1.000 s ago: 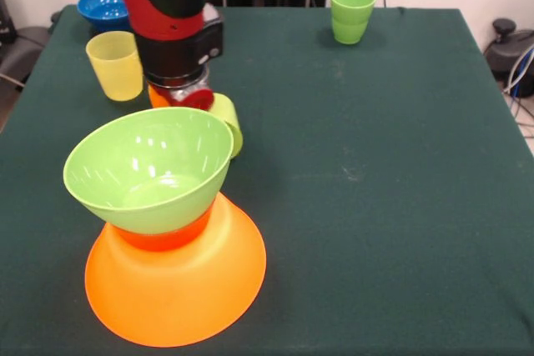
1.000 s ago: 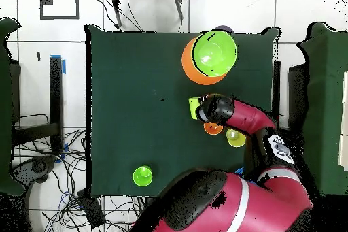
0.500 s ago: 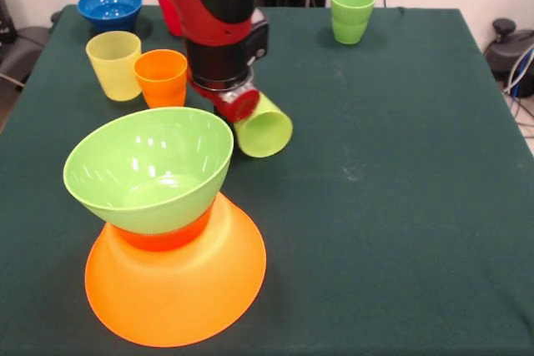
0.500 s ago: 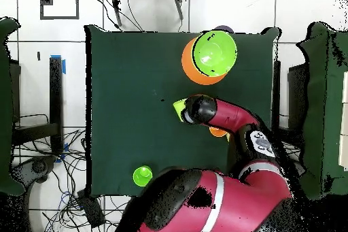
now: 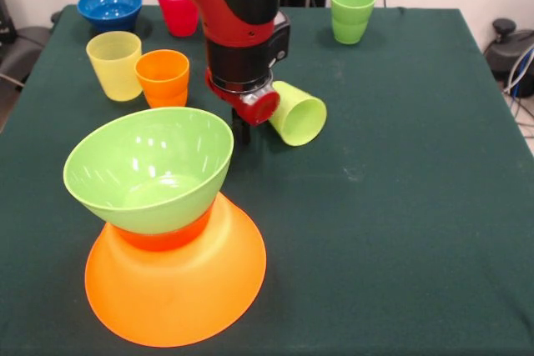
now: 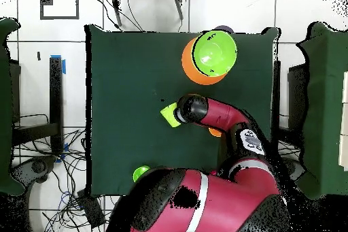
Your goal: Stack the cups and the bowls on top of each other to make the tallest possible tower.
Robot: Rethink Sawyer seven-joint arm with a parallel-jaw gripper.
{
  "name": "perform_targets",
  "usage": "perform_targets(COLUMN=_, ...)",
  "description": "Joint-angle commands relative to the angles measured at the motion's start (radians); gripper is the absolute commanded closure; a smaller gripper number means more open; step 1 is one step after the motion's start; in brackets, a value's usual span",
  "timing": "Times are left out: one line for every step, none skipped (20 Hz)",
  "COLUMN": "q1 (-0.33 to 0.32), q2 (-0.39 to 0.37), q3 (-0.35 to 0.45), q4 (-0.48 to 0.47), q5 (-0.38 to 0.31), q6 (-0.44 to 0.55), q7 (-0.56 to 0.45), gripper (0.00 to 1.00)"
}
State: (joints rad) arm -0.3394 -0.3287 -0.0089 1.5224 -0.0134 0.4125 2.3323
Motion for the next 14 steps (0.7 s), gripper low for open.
perform_targets(q1=0.032, q2=0.031, q3=0.079, q4=0.043, q5=0.057, q6=-0.033, q7=0.141, gripper=1.00)
perform_targets(q1=0.028, q2=0.026, q3=0.083, q4=0.046, q5=0.059, q6=-0.027, q7=0.134, gripper=1.00)
perform_targets(q1=0.027, q2=0.021, q3=0.085, q4=0.050, q5=0.062, q6=-0.021, q7=0.131, gripper=1.00)
perform_targets(q1=0.028, q2=0.014, q3=0.086, q4=0.054, q5=0.066, q6=-0.013, q7=0.129, gripper=1.00)
perform_targets(q1=0.029, q2=0.007, q3=0.086, q4=0.059, q5=0.069, q6=-0.006, q7=0.128, gripper=1.00)
perform_targets(q1=0.030, q2=0.002, q3=0.086, q4=0.063, q5=0.074, q6=-0.001, q7=0.128, gripper=1.00)
perform_targets(q1=0.032, q2=-0.003, q3=0.086, q4=0.066, q5=0.079, q6=0.003, q7=0.128, gripper=1.00)
perform_targets(q1=0.036, q2=-0.011, q3=0.085, q4=0.071, q5=0.085, q6=0.012, q7=0.131, gripper=1.00)
perform_targets(q1=0.041, q2=-0.016, q3=0.082, q4=0.073, q5=0.089, q6=0.017, q7=0.134, gripper=1.00)
perform_targets(q1=0.046, q2=-0.031, q3=0.081, q4=0.082, q5=0.099, q6=0.034, q7=0.139, gripper=1.00)
perform_targets(q1=0.054, q2=-0.041, q3=0.077, q4=0.087, q5=0.106, q6=0.044, q7=0.144, gripper=1.00)
perform_targets(q1=0.061, q2=-0.050, q3=0.073, q4=0.092, q5=0.113, q6=0.055, q7=0.149, gripper=1.00)
perform_targets(q1=0.066, q2=-0.057, q3=0.070, q4=0.094, q5=0.120, q6=0.062, q7=0.151, gripper=1.00)
perform_targets(q1=0.075, q2=-0.068, q3=0.066, q4=0.097, q5=0.128, q6=0.077, q7=0.158, gripper=1.00)
